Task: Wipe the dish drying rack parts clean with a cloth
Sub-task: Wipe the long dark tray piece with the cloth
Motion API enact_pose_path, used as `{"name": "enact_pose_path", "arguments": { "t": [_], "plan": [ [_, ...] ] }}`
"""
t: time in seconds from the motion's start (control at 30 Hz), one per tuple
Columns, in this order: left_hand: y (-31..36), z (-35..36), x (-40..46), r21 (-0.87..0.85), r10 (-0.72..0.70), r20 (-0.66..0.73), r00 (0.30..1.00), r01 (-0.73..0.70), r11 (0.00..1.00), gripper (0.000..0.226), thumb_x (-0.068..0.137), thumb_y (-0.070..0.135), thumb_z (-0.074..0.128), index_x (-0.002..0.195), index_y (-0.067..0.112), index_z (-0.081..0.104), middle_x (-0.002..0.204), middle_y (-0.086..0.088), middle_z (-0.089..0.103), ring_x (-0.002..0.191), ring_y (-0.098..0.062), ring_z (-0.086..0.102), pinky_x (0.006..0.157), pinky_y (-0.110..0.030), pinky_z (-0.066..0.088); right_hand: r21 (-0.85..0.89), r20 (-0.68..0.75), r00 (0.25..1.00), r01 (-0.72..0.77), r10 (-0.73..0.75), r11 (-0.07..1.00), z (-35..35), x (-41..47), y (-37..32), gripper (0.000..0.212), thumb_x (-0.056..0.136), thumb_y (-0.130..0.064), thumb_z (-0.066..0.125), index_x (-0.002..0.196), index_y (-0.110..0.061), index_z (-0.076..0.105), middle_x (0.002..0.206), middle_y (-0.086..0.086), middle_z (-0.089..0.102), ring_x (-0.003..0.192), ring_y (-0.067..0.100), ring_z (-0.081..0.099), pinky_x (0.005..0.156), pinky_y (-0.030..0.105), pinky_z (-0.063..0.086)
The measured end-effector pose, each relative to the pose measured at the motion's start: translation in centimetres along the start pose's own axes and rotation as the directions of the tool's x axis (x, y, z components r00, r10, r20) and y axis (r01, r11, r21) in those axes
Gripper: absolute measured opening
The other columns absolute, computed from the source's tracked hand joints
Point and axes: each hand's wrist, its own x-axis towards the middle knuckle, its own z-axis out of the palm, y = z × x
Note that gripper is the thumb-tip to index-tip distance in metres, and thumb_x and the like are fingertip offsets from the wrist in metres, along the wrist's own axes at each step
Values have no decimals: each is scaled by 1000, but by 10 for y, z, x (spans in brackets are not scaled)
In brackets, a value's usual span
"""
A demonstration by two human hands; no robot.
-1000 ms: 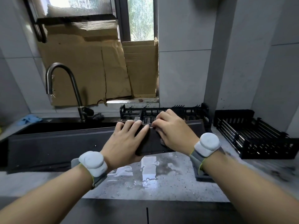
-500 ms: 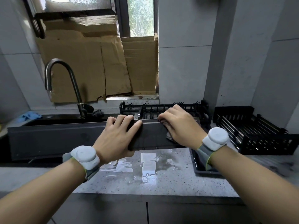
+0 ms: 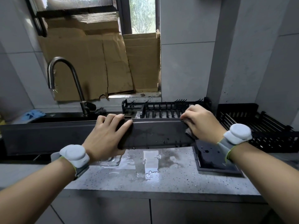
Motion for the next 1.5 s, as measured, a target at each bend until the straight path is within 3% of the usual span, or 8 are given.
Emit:
{"name": "enact_pose_path", "arguments": {
  "t": [0.13,0.27,0.47,0.7,0.9,1.03,1.2,1.5],
  "plan": [
    [-2,5,-5,-19,-44,1,999,44,999,98,62,62,71,140,10,44,130,-19,46,112,-40,48,85,-51,41,158,-19,974,-220,226,962,1,-3,9,13,89,-12,67,98,-20,72,98,-1,64,96,19,61,86,34,48],
    [3,8,-2,-65,-79,22,997,80,995,106,54,57,79,141,8,45,131,-18,47,114,-39,48,86,-51,40,408,10,881,-435,473,803,-2,1,1,15,87,-15,68,99,-24,66,93,-13,68,90,6,61,78,16,39],
    [19,6,9,-140,-102,60,993,109,984,110,62,56,64,157,22,21,148,-18,34,132,-37,39,100,-56,39,512,-58,799,-491,598,705,1,8,-1,22,85,-4,58,95,-24,61,85,-14,67,83,10,63,75,26,45],
    [63,27,17,-285,-90,37,995,97,954,100,73,61,62,158,32,17,154,-16,30,139,-37,34,108,-57,34,508,-72,802,-483,594,714,-1,9,0,29,84,1,53,96,-23,62,91,-6,69,89,18,64,82,32,50],
    [74,29,40,-269,-20,-12,1000,16,963,93,79,80,48,157,43,13,159,-17,24,148,-36,23,115,-65,22,539,-54,797,-484,602,689,-13,1,8,33,84,7,54,96,-23,62,94,-12,67,94,8,64,81,17,45],
    [66,30,54,-216,64,-46,997,-73,974,82,83,70,50,155,43,23,142,-22,40,127,-41,43,107,-57,36,576,-46,784,-485,619,657,-16,-5,8,33,84,8,54,93,-24,61,93,-11,67,94,7,64,85,22,47],
    [53,23,69,-134,135,-81,988,-145,980,81,82,71,51,154,43,28,138,-21,44,120,-38,45,92,-50,43,527,-41,760,-535,649,660,-21,-7,14,25,85,-3,60,101,-21,56,89,-7,64,87,16,62,79,29,46],
    [36,2,72,-113,131,-167,977,-151,982,77,81,68,57,151,39,40,133,-21,49,115,-39,48,86,-48,42,193,-156,916,-338,369,921,-33,1,17,7,87,-12,69,93,-14,69,98,-1,52,86,11,55,79,19,39]
  ]
}}
